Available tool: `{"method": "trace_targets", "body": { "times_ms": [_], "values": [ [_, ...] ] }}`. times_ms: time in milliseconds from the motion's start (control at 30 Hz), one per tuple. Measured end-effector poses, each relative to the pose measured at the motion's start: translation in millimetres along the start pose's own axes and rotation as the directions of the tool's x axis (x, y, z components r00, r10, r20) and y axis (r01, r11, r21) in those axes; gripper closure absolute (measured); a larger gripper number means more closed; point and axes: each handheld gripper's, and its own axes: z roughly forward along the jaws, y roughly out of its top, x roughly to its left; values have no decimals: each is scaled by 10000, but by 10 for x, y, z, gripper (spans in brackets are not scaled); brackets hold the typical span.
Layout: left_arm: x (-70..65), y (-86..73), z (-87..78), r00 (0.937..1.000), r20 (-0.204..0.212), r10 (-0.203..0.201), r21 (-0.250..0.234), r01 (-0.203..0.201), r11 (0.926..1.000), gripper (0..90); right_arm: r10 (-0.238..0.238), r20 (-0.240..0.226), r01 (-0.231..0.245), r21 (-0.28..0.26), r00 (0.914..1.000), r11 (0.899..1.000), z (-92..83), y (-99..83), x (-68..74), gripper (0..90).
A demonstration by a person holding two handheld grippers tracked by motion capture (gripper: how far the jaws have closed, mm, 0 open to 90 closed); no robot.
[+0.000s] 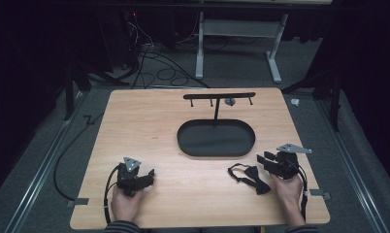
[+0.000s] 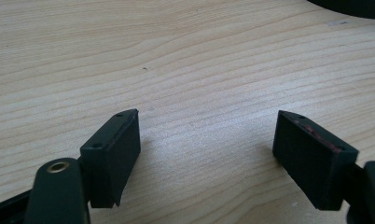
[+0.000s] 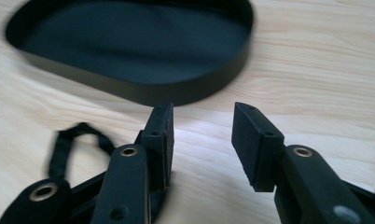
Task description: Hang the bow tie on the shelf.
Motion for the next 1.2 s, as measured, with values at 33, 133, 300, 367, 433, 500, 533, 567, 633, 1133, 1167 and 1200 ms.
{"method": "trace_targets", "body": {
  "times_ms": [33,133,300,367,433,500,533,567,633,1133,1167,1200],
  "values": [
    [0,0,0,10000,0,0,0,0,10000,236,0,0,0,0,10000,10000,0,0,0,612],
    [0,0,0,10000,0,3,1,-3,10000,236,-260,-326,260,-13,9991,9997,-19,17,100,615],
    [0,0,0,10000,5,-10,-3,10,10000,236,-430,-754,430,-15,9962,9991,-6,32,201,618],
    [1,0,0,10000,4,-3,-1,3,10000,236,-497,-907,504,57,9946,9987,11,37,235,619],
    [0,0,0,10000,4,-5,0,5,10000,236,-515,-944,524,67,9942,9986,18,36,248,621],
    [0,0,0,10000,4,-6,-1,6,10000,236,-605,-1025,618,88,9929,9981,29,35,274,623],
    [0,0,0,10000,4,-6,-2,6,10000,236,-611,-1068,628,131,9924,9979,33,34,288,624],
    [1,0,0,10000,4,-6,-2,6,10000,236,-648,-1095,668,144,9919,9977,44,35,300,624],
    [0,0,0,10000,5,-9,-3,9,10000,235,-671,-1155,700,220,9910,9973,65,35,327,626],
    [0,0,0,10000,4,-6,-1,6,10000,235,-1069,-1413,1211,960,9842,9880,319,39,486,673],
    [0,0,0,10000,5,-5,0,5,10000,235,-1069,-1356,1216,1049,9850,9870,326,35,493,680],
    [0,0,0,10000,5,-3,0,3,10000,235,-1074,-1375,1229,1103,9847,9863,337,32,496,684]
  ]
}}
